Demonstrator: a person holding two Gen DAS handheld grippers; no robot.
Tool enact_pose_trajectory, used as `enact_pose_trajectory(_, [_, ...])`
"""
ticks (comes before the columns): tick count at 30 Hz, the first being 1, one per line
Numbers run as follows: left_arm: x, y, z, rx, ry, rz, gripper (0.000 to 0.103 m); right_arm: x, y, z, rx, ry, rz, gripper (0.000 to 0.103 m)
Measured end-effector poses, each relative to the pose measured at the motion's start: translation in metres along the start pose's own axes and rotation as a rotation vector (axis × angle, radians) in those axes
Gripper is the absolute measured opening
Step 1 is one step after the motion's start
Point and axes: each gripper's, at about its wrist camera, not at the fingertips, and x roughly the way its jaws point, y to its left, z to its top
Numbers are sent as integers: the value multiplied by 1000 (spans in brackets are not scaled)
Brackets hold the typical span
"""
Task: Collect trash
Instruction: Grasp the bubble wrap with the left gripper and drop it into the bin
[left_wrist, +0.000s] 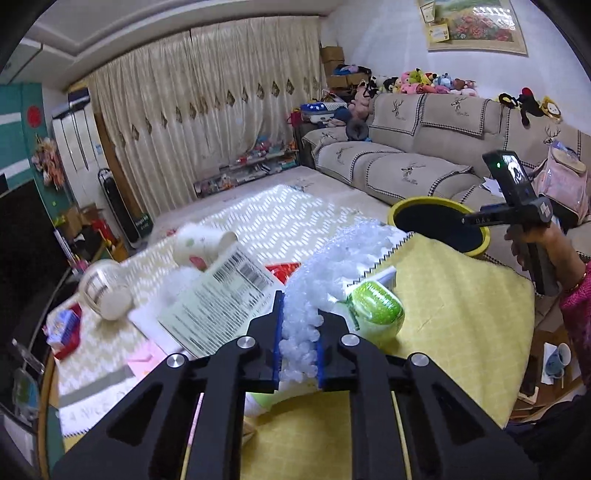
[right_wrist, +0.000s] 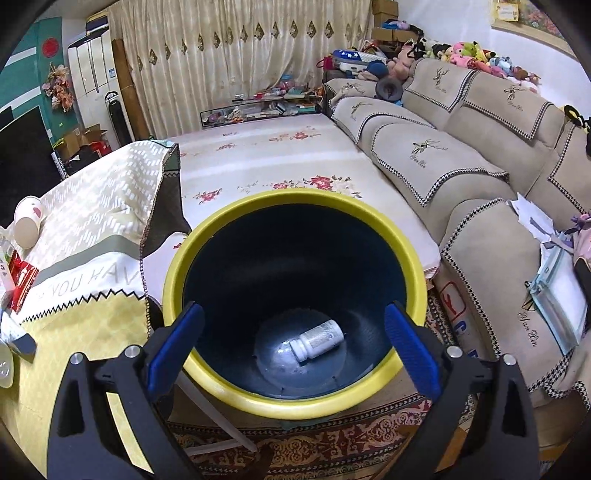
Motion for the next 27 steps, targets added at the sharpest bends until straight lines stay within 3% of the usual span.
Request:
enact_pose_trajectory(7, [-18, 5, 35, -20, -43, 8, 14, -13, -9, 2, 25, -34, -5, 93])
enact_pose_trajectory(13, [-8, -21, 71, -28, -64, -87, 14, -31, -26, 2, 43, -86, -46, 93])
enact_pose_trajectory(21, [65, -103, 126, 8, 0, -296, 14, -56, -69, -4, 100, -140, -107, 94])
enact_pose_trajectory(27, [137, -164, 155, 25, 102, -382, 15, -54, -101, -14, 151, -134, -147, 94])
